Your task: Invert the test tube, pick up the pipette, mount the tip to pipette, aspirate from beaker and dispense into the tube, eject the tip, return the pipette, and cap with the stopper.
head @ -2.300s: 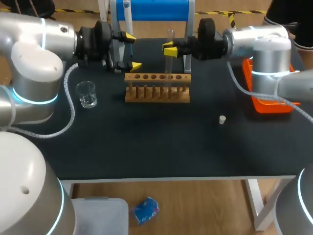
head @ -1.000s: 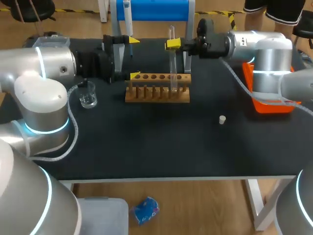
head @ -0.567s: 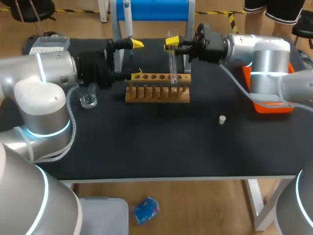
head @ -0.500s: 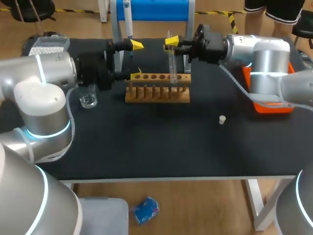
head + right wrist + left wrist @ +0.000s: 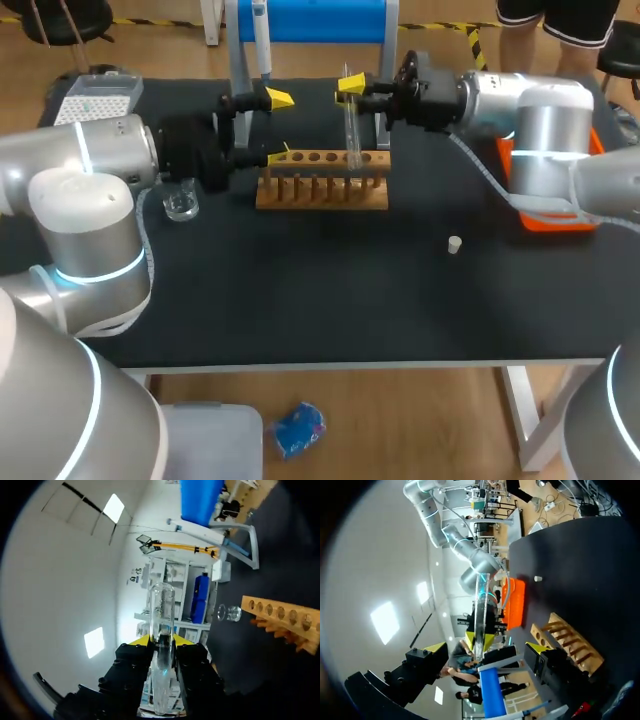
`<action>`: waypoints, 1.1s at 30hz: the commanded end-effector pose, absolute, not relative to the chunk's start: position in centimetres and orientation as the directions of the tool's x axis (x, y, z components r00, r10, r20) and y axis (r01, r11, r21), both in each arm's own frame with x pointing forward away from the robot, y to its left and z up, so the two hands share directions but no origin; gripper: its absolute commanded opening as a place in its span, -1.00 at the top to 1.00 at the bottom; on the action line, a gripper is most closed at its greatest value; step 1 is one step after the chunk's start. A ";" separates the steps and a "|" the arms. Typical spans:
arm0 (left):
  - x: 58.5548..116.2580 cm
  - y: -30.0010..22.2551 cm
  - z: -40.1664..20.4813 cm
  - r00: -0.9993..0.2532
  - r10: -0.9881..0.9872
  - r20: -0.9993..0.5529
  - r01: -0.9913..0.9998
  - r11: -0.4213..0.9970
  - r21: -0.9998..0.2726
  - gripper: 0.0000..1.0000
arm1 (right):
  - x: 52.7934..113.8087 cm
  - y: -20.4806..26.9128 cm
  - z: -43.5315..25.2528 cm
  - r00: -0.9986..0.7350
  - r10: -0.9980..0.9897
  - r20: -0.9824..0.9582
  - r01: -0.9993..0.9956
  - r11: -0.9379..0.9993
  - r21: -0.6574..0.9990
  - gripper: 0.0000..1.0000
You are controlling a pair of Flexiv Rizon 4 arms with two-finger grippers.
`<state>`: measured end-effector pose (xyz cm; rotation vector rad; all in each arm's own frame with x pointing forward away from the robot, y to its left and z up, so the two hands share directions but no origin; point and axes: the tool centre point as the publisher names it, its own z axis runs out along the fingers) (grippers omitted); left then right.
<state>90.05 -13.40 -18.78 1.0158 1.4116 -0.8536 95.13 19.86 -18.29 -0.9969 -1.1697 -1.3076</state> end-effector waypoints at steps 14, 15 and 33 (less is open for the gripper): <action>88.8 -18.2 -20.6 0.020 0.093 -0.995 0.952 0.303 0.047 -1.00 | 96.2 21.6 -19.9 -0.018 -0.122 0.992 0.994 0.106 0.031 1.00; 88.8 -18.4 -20.6 0.023 0.093 -0.995 0.953 0.300 0.050 -1.00 | 96.2 21.7 -20.0 -0.017 -0.120 0.993 0.994 0.108 0.030 1.00; 88.8 -20.3 -20.5 0.037 0.076 -0.996 0.966 0.253 0.055 -0.47 | 96.6 23.3 -20.7 -0.001 -0.099 0.995 0.991 0.136 0.015 1.00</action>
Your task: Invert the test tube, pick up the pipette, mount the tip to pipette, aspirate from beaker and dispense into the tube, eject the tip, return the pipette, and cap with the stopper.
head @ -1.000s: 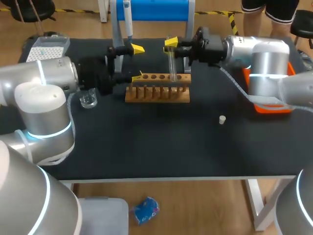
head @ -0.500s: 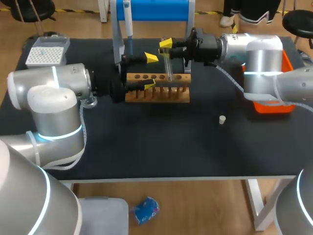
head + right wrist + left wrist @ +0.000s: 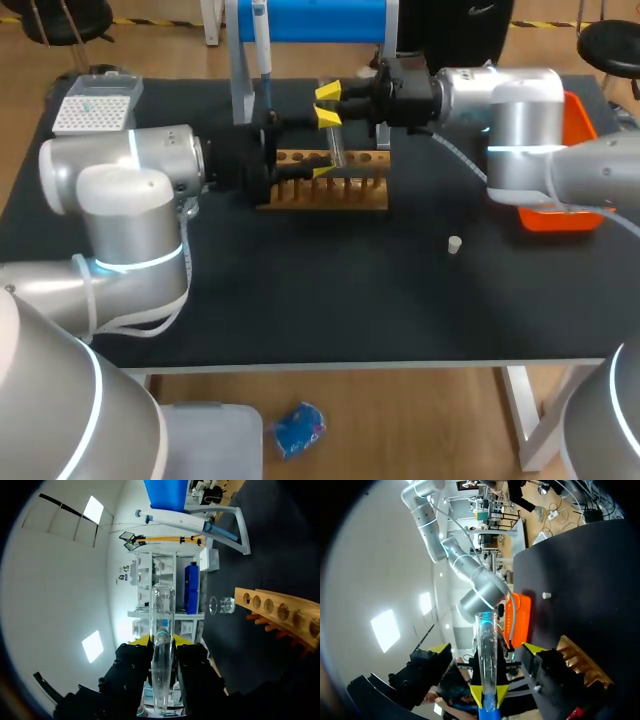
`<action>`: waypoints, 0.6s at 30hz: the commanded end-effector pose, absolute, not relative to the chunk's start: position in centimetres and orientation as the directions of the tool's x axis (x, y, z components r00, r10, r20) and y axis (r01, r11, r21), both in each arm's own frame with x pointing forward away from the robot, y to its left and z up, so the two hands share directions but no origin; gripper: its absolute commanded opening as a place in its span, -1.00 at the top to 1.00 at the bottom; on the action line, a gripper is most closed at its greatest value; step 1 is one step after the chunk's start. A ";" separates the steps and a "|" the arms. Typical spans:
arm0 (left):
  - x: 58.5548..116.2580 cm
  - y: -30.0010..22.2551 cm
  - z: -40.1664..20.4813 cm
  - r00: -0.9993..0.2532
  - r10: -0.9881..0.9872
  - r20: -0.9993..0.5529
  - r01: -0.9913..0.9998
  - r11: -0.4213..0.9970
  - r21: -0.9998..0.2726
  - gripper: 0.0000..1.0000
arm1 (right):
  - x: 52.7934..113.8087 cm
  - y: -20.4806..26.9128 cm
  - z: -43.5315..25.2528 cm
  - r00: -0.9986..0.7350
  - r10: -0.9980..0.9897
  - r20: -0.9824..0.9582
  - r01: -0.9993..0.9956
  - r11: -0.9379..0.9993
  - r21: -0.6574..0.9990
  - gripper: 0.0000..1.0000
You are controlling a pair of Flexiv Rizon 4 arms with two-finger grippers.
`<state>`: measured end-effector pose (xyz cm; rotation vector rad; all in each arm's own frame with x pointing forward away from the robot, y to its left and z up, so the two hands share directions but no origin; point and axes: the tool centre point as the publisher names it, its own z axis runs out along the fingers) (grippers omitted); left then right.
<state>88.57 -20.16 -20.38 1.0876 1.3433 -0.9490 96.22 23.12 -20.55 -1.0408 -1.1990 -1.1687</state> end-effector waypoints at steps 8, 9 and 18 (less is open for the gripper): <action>88.8 -20.6 -20.5 0.038 0.068 -0.997 0.969 0.241 0.053 -0.29 | 96.7 23.7 -20.8 0.003 -0.092 0.996 0.990 0.140 0.010 1.00; 88.8 -20.7 -20.6 0.038 0.067 -0.997 0.970 0.239 0.053 -0.28 | 96.7 23.7 -20.9 0.004 -0.092 0.996 0.990 0.141 0.009 1.00; 88.7 -20.9 -20.7 0.039 0.060 -0.997 0.973 0.227 0.052 0.04 | 96.8 24.1 -20.9 0.008 -0.089 0.996 0.988 0.151 0.005 1.00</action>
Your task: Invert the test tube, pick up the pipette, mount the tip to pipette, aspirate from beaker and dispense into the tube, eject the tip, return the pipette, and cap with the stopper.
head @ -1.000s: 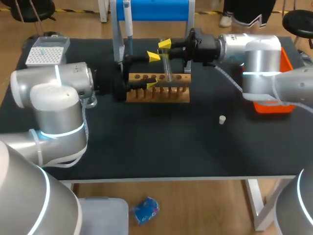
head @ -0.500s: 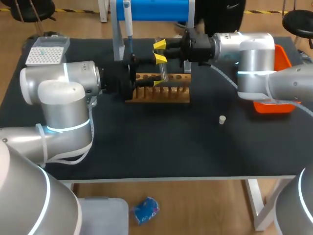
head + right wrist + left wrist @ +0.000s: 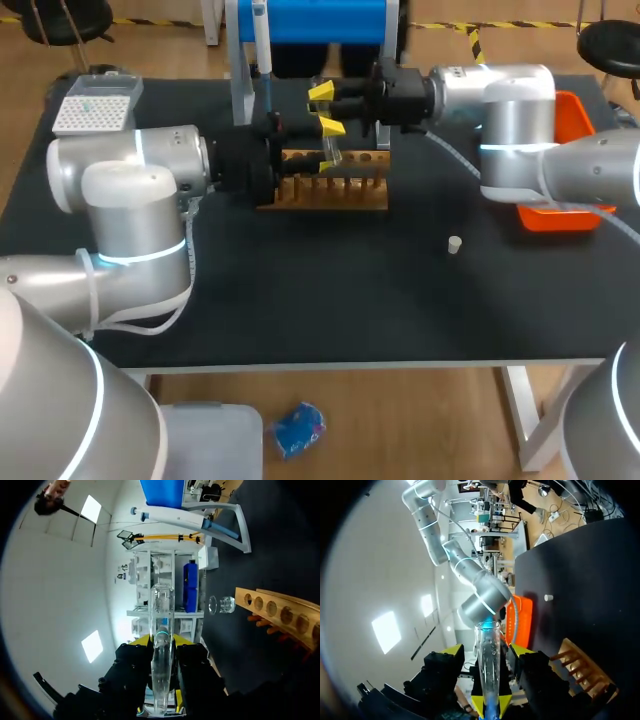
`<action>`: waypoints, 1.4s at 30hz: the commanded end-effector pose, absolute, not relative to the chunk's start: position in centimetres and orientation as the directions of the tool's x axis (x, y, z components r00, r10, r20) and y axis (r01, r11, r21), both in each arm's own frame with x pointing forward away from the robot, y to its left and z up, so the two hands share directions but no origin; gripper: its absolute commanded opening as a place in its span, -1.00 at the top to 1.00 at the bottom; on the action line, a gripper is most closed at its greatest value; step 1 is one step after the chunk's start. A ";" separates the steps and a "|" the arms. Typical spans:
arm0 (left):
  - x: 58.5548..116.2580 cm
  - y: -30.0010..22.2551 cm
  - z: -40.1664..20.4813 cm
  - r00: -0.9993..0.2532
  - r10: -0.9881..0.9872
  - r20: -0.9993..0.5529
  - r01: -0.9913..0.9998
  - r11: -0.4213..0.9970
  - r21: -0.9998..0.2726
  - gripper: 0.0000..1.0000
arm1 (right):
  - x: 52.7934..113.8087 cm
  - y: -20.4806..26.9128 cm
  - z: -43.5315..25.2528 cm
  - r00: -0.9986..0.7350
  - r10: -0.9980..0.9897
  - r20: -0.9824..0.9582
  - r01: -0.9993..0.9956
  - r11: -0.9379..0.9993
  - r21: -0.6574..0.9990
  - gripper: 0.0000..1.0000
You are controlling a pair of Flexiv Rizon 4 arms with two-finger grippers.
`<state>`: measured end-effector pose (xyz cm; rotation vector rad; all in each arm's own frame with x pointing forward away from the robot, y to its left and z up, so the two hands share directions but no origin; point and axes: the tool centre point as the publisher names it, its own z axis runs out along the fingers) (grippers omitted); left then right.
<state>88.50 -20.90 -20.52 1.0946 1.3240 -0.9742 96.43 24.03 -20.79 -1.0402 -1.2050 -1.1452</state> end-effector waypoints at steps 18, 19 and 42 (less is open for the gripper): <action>89.2 -19.8 -20.4 0.000 0.052 -0.999 0.964 0.267 0.014 1.00 | 96.9 23.9 -20.4 -0.025 -0.117 0.993 0.990 0.137 0.041 -1.00; 89.2 -19.6 -20.3 -0.008 0.049 -0.999 0.961 0.276 0.006 1.00 | 96.9 23.7 -20.3 -0.034 -0.115 0.993 0.989 0.137 0.049 -1.00; 89.7 -17.2 -16.7 -0.536 -0.183 -0.824 0.738 0.373 -0.563 1.00 | 96.3 17.8 -17.9 -0.755 -0.029 0.655 0.624 0.272 0.732 -1.00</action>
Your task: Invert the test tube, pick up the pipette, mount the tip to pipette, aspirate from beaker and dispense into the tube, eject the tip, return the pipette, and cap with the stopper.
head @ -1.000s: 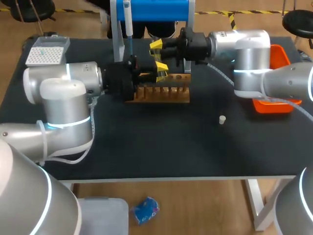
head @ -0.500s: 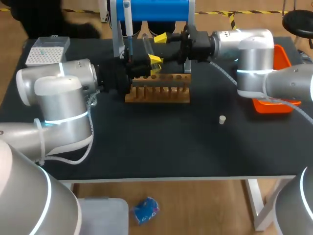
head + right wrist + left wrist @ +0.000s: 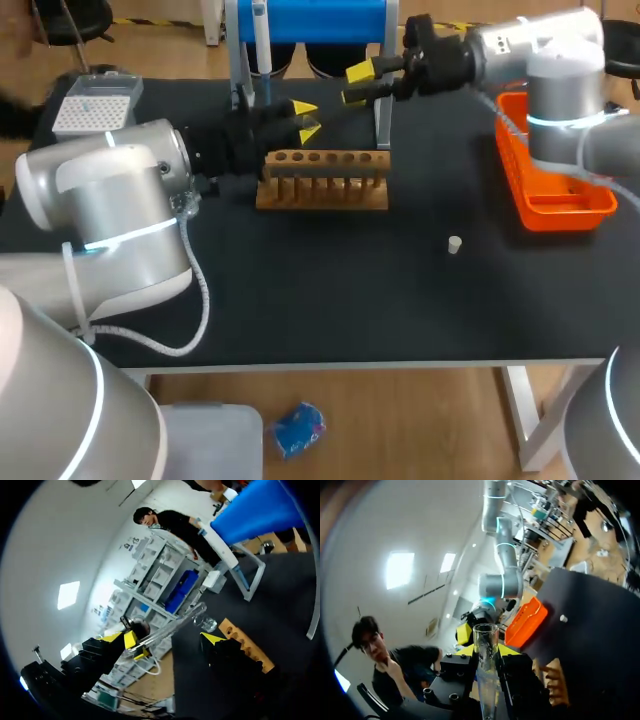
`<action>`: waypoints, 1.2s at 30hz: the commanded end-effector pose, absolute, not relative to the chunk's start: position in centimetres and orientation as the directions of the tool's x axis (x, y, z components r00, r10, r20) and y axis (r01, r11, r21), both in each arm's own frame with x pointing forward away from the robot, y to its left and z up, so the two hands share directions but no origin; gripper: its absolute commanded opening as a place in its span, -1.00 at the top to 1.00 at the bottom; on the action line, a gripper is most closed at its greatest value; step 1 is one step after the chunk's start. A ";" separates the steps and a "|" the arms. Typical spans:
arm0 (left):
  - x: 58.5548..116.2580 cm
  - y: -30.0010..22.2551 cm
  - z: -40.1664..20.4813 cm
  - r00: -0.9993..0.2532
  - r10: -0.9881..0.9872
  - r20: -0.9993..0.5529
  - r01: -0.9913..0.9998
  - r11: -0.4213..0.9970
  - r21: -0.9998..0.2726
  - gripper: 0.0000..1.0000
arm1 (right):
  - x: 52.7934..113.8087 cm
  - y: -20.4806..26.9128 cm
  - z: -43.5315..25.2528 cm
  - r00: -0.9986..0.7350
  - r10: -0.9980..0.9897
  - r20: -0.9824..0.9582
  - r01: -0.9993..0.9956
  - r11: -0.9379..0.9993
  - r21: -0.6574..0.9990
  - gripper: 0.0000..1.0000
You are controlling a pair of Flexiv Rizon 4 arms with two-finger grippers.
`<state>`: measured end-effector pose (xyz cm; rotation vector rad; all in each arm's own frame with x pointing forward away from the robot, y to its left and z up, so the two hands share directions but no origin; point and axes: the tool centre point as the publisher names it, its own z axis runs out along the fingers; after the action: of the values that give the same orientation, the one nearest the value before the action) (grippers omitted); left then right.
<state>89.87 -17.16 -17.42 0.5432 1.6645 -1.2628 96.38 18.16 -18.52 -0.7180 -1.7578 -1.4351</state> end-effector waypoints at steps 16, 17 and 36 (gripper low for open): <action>90.0 -18.5 -15.3 -0.700 -0.254 -0.667 0.594 0.310 -0.742 1.00 | 96.1 16.2 -19.1 -0.891 0.134 0.433 0.449 0.403 0.798 -1.00; 90.1 -18.8 -15.0 -0.716 -0.266 -0.645 0.575 0.300 -0.761 1.00 | 96.0 15.8 -19.3 -0.912 0.163 0.376 0.409 0.444 0.797 -1.00; 91.3 -21.2 -14.9 -0.908 -0.318 -0.271 0.213 0.206 -0.955 1.00 | 93.9 11.9 -23.1 -0.988 0.150 0.046 0.136 0.667 0.732 -1.00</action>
<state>91.02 -21.13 -15.27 -0.1027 2.0519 -1.7569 94.49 11.64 -23.93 -0.1981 -2.8059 -1.2952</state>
